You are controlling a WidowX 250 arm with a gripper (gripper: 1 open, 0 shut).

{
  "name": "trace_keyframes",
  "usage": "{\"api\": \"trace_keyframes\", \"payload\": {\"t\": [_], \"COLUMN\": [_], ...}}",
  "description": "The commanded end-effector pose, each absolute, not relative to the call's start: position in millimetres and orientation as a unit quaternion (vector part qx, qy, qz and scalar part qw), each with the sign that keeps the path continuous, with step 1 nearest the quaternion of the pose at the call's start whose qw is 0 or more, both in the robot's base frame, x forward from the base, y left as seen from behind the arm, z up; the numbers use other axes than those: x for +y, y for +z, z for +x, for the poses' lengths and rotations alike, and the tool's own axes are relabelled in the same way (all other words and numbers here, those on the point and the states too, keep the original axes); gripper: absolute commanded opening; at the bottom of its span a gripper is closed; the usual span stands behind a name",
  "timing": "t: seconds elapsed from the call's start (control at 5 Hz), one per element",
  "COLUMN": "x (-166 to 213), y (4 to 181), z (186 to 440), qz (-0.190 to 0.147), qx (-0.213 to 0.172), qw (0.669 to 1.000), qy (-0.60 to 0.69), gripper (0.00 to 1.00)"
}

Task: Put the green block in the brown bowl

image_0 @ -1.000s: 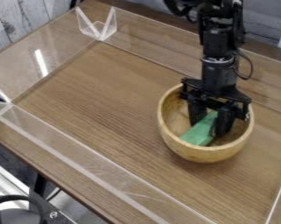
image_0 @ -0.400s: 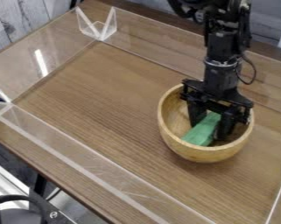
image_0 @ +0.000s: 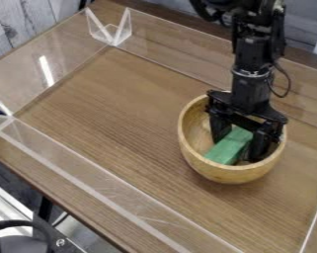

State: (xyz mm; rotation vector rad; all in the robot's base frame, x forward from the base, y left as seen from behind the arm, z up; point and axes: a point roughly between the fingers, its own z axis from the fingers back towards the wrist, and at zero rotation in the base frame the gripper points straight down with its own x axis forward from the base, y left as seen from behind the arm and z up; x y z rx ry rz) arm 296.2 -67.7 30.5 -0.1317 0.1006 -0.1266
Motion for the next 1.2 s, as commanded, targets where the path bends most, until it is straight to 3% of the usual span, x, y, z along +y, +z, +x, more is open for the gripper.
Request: {"api": "trace_keyframes", "payload": {"t": [0.0,0.4,1.0], "x": [-65,-54,-32], "y": [58.1,79.8,132.6], "z": [307,308,302], "qz": [-0.07,-0.082,-0.111], "qx": [-0.003,-0.027,-0.085], "qw": [0.996,0.996,0.99], "qy": [-0.055,-0.032,-0.009], "gripper": [1.0,1.0,1.0]}}
